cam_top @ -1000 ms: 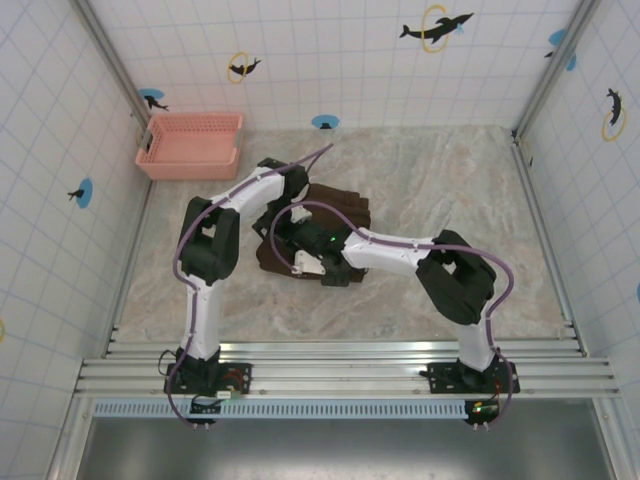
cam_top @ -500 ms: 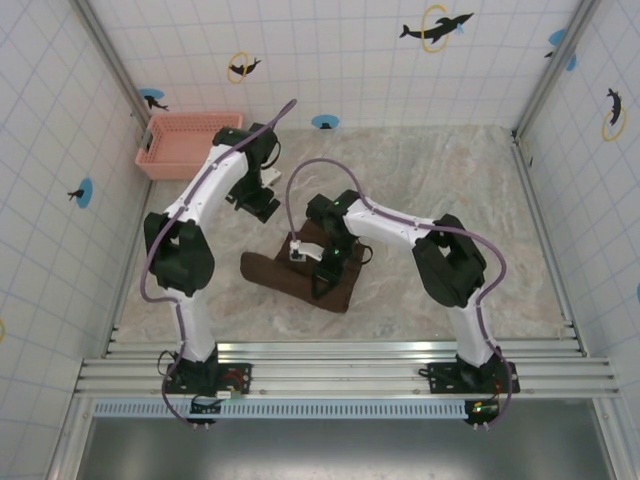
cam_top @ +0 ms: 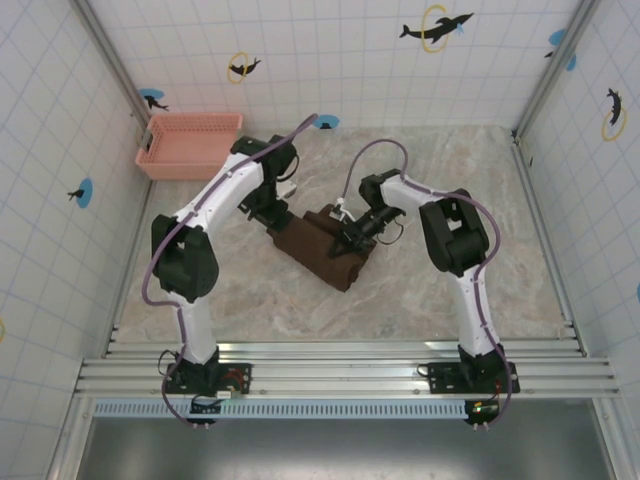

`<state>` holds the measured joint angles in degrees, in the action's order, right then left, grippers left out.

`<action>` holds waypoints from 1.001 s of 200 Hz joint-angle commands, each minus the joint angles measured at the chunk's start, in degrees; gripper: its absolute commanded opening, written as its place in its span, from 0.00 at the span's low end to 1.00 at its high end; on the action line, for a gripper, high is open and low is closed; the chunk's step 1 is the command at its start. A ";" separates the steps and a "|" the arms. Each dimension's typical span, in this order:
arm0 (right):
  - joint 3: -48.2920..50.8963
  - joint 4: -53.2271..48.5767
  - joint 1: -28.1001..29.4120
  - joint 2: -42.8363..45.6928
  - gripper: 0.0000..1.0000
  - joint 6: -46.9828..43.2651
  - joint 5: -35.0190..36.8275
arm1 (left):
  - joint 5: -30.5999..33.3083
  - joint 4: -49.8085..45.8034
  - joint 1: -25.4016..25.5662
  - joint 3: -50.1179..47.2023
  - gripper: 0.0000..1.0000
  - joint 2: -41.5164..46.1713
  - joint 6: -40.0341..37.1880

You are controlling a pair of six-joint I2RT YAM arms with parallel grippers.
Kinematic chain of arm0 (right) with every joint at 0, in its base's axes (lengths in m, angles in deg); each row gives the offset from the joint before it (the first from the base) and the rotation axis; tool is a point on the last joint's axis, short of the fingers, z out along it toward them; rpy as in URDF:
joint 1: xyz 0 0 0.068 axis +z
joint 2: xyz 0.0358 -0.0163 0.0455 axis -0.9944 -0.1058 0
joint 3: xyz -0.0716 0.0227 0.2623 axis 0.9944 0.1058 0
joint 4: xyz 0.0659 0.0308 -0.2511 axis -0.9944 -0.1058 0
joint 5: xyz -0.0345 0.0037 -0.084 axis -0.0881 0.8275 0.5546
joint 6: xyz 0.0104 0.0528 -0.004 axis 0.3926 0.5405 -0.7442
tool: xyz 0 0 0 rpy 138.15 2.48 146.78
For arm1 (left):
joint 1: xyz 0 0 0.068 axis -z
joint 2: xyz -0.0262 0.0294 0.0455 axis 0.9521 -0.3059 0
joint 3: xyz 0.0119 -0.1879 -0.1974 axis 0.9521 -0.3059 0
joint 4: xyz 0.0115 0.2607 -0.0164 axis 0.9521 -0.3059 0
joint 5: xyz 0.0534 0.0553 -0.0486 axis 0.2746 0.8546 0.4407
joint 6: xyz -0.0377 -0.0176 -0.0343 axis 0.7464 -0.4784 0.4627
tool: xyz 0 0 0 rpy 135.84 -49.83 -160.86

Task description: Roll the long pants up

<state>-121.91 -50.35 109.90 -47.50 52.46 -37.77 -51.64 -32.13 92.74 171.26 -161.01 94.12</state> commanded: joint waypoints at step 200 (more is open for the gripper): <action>6.57 1.50 4.99 25.05 0.83 1.77 47.35 | -9.10 0.05 5.55 16.31 0.97 -27.59 6.16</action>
<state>-119.86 -50.10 107.39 -30.93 55.12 -6.08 -60.23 -31.78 98.27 187.70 -184.55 99.90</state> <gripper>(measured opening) 0.798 0.975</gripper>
